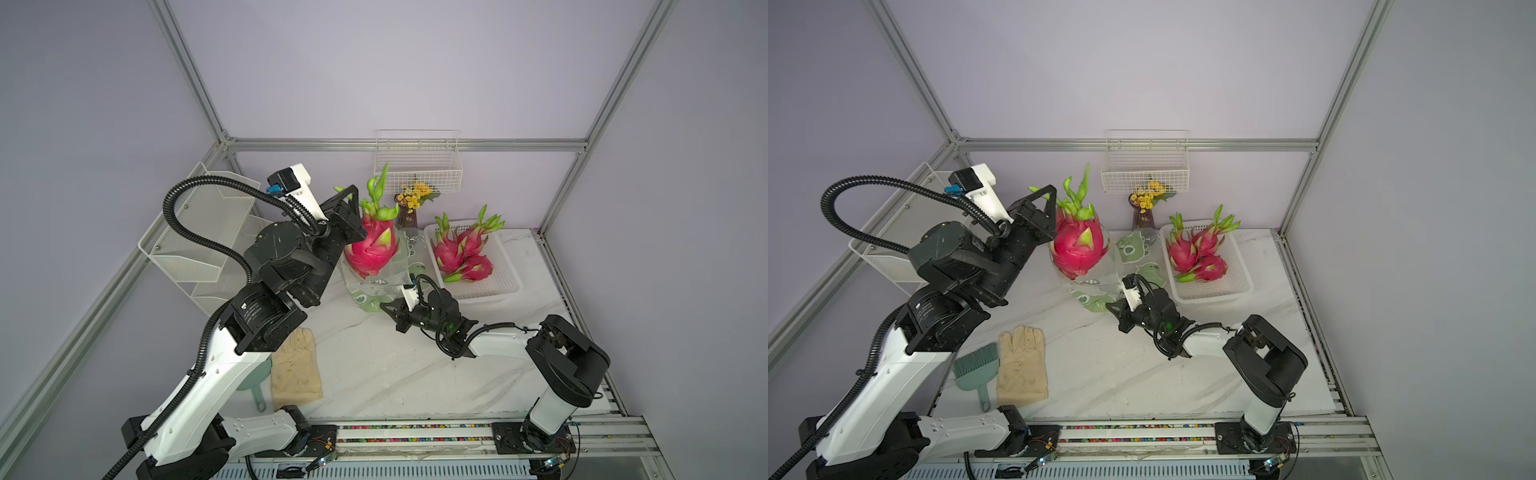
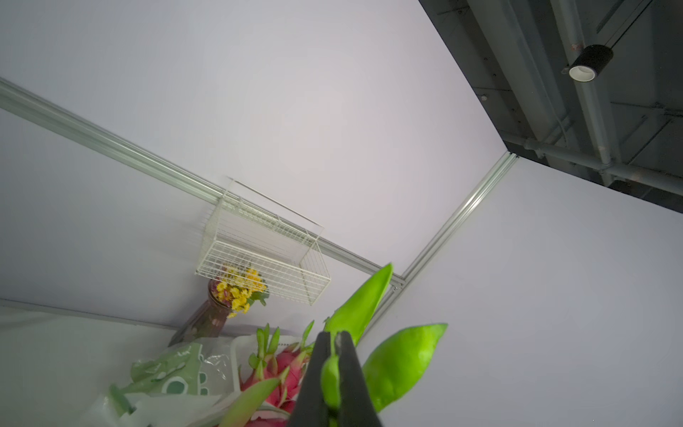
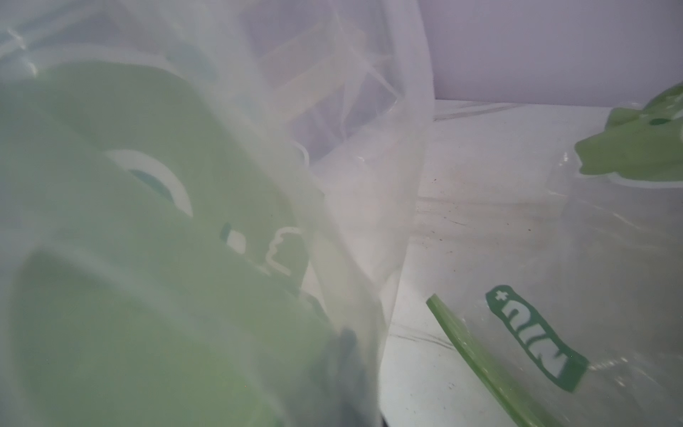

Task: Open the zip-top bag and take out the dragon fruit
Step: Place the zipper food storage bag at the center of the board.

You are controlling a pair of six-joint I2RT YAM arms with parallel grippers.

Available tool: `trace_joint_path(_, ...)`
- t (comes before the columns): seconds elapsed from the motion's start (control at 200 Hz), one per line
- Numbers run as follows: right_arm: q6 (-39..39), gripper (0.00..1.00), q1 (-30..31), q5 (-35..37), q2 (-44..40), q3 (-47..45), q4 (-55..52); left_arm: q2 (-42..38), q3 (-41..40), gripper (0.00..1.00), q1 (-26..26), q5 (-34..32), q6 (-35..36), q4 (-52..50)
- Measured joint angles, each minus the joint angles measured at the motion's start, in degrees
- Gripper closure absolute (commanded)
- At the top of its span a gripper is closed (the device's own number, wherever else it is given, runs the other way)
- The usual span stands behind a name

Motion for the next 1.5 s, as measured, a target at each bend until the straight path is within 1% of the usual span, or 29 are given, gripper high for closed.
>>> trace_joint_path(0.24,9.03,1.00,1.33,-3.04,12.74,11.50,1.53,0.31,1.95,1.00,3.65,-2.03,5.84,-2.71)
trace_joint_path(0.395,13.33,0.99,2.32,-3.08,19.17,17.70,1.40,2.40,5.86,1.00,5.60,-1.86,8.48,-5.25)
trace_joint_path(0.53,15.34,0.95,2.69,-3.02,23.02,22.47,0.28,2.82,6.60,1.00,5.95,-1.11,9.84,-5.62)
trace_joint_path(0.64,16.31,0.93,2.82,-2.56,25.62,25.88,-2.93,2.93,7.06,1.00,5.99,0.11,10.54,-4.70)
trace_joint_path(0.76,17.18,0.93,2.80,-1.51,28.44,28.17,-5.99,3.17,8.13,1.00,6.21,0.98,10.82,-3.85)
trace_joint_path(0.83,17.68,0.91,2.82,-1.25,30.14,29.49,-7.28,3.78,9.51,1.00,6.32,1.16,11.21,-3.54)
trace_joint_path(0.925,18.69,0.91,2.82,-1.03,32.30,31.36,-8.72,4.92,11.67,1.00,6.32,1.36,11.89,-3.43)
trace_joint_path(1.005,19.52,0.89,2.82,-0.72,33.55,32.70,-9.20,5.11,11.82,1.00,6.32,1.53,12.22,-3.39)
trace_joint_path(1.125,21.18,0.76,2.82,-0.42,34.32,34.75,-10.43,5.11,10.97,1.00,6.54,1.73,12.24,-3.26)
trace_joint_path(1.195,21.84,0.66,2.56,-0.44,34.36,36.70,-12.28,5.05,10.01,1.00,6.69,1.86,12.22,-3.06)
trace_joint_path(1.245,22.34,0.61,2.32,-0.46,34.36,38.42,-13.92,5.01,9.16,1.00,6.71,1.95,12.20,-3.02)
trace_joint_path(1.345,22.84,0.55,1.84,-0.48,34.36,42.05,-18.29,4.70,6.93,1.00,6.73,2.05,11.85,-3.02)
trace_joint_path(1.5,21.44,0.45,1.25,-0.61,34.07,47.65,-30.40,4.02,3.61,1.00,7.23,2.19,11.13,-3.06)
